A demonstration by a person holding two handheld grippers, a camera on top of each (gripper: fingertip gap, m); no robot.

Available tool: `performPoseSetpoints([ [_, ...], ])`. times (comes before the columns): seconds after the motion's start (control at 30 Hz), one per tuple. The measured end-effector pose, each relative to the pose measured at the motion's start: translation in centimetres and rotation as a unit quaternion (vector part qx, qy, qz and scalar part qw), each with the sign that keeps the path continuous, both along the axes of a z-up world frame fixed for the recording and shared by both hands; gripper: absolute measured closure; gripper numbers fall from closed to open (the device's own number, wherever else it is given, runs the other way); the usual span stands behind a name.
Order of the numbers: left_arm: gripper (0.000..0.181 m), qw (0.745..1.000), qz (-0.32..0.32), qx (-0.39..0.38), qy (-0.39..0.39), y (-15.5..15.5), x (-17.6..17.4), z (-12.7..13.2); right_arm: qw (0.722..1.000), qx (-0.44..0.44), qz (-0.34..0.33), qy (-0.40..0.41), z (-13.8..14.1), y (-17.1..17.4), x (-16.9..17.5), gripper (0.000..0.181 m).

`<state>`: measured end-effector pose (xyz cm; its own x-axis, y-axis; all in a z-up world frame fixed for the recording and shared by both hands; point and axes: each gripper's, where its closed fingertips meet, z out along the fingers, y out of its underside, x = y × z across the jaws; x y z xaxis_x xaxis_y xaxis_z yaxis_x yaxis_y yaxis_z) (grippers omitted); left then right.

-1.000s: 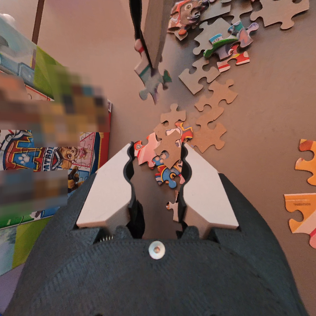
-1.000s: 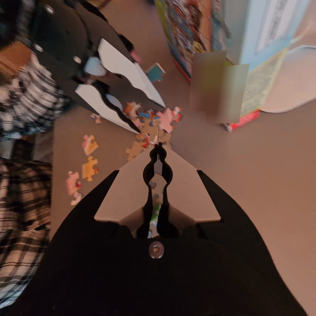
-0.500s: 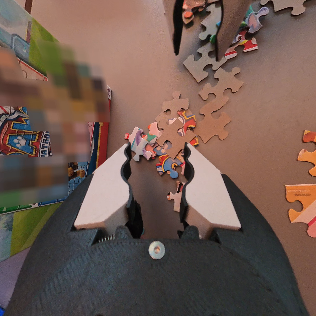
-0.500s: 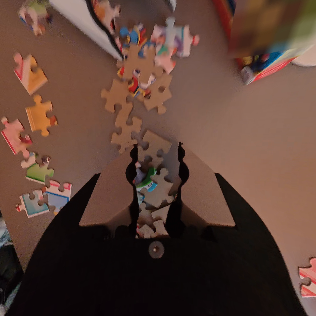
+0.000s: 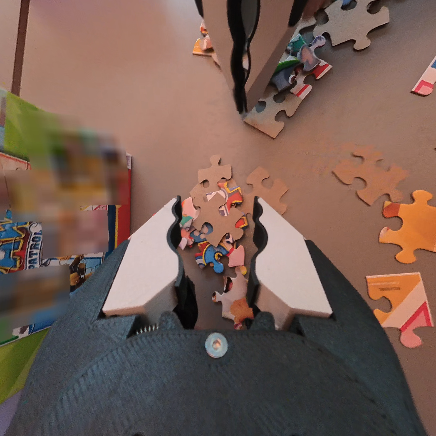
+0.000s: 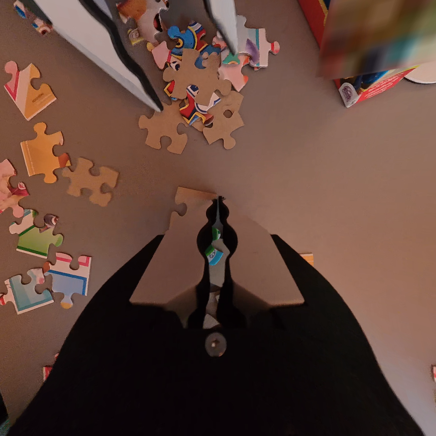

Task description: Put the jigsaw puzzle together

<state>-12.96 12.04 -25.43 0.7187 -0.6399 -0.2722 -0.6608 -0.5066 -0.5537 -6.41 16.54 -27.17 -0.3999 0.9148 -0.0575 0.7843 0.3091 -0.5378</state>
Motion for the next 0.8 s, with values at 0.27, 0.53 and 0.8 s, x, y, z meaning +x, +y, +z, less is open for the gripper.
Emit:
performPoseSetpoints([
  [0.27,0.121,1.0,-0.008,-0.006,0.001,0.1,0.8,-0.4,0.999,0.031,-0.007,-0.008,-0.5,-1.7,1.4,0.146],
  [0.53,0.122,0.999,-0.034,0.008,0.002,0.1,2.0,-0.1,0.997,-0.057,-0.037,0.022,0.0,-2.3,1.0,0.16],
  [0.8,0.145,0.993,-0.104,0.056,-0.004,0.5,5.9,0.5,0.958,-0.28,-0.005,0.062,4.6,-5.3,1.4,0.159],
])
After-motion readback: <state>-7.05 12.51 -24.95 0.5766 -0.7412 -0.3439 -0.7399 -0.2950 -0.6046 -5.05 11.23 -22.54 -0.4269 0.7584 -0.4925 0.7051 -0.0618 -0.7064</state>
